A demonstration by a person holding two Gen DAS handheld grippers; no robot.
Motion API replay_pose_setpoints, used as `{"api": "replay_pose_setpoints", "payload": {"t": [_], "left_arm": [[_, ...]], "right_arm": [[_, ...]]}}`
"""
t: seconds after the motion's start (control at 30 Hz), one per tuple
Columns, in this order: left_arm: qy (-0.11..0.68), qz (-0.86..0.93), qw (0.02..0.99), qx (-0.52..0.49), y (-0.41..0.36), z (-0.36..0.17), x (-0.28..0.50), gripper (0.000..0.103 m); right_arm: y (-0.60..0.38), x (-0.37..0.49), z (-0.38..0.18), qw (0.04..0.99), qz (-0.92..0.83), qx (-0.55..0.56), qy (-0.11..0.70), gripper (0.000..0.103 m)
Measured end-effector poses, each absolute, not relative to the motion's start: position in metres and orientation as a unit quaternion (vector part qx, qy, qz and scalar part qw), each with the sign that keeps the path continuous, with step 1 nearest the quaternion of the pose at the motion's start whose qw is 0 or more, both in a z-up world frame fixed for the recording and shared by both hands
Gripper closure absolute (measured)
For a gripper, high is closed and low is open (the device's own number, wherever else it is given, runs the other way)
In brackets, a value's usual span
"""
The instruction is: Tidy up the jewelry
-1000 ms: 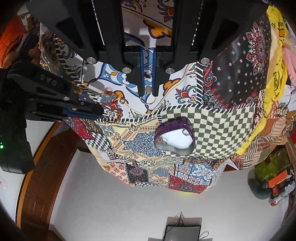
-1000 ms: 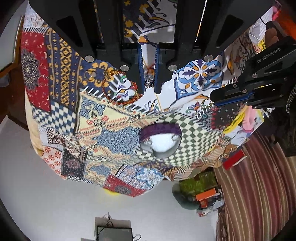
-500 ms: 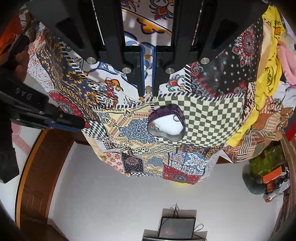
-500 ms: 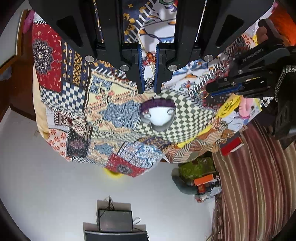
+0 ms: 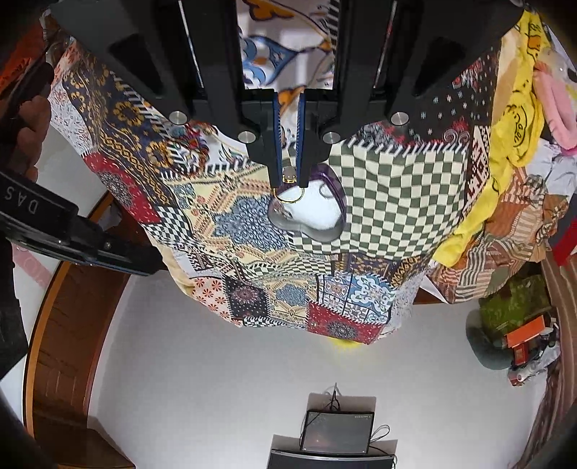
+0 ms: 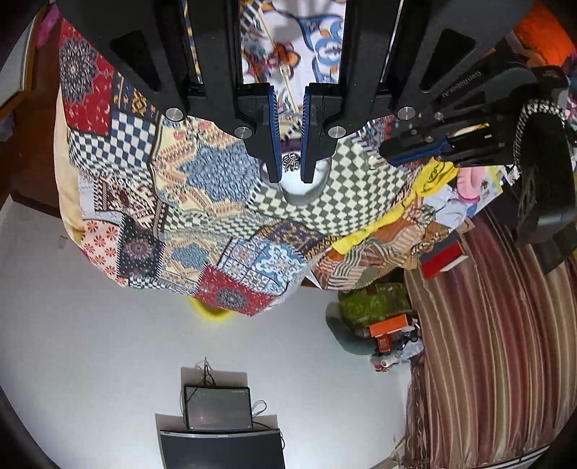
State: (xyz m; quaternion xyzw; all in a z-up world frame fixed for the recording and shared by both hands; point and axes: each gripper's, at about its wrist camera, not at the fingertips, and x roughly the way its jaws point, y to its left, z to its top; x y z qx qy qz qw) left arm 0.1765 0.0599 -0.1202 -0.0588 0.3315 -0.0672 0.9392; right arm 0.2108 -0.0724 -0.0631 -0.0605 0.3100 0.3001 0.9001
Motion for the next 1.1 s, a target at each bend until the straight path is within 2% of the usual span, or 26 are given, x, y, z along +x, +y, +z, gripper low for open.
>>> {"api": "replay_pose_setpoints", "payload": {"t": [0.63, 1.1], "left_arm": [[0.341, -0.028, 0.937, -0.068, 0.086, -0.137, 0.244, 0.098], [0.384, -0.044, 0.918, -0.092, 0.099, -0.167, 0.275, 0.098]], "right_arm": [[-0.021, 0.264, -0.081, 0.891, 0.307, -0.076, 0.326, 0.094], [-0.005, 0.302, -0.119, 0.860, 0.305, -0.092, 0.399, 0.094]]}}
